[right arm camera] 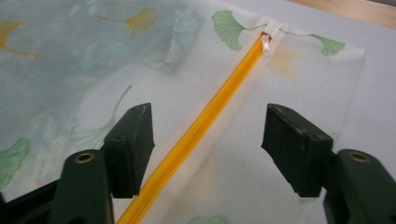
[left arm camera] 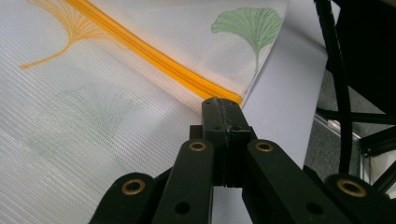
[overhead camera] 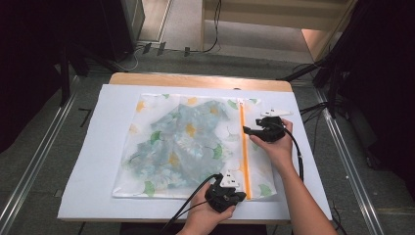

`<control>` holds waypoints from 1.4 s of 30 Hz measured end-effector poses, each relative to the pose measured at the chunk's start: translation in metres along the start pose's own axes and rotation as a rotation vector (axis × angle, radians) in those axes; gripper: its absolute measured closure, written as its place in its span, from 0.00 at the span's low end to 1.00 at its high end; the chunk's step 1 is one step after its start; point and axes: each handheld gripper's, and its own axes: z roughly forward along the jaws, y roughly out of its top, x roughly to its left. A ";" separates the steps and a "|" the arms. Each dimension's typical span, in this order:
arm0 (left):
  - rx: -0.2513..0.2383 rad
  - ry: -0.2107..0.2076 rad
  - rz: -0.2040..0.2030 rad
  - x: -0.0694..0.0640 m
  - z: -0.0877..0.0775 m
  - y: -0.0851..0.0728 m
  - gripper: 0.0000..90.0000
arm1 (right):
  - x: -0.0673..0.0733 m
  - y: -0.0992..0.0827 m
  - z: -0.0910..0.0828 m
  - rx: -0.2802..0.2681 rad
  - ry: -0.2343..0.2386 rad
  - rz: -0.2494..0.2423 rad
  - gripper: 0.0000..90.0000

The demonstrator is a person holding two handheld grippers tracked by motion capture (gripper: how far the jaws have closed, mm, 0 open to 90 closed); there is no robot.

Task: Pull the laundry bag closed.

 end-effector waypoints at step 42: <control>-0.295 0.030 0.014 0.072 -0.117 -0.045 0.07 | 0.016 -0.125 -0.142 -0.089 0.074 0.115 0.00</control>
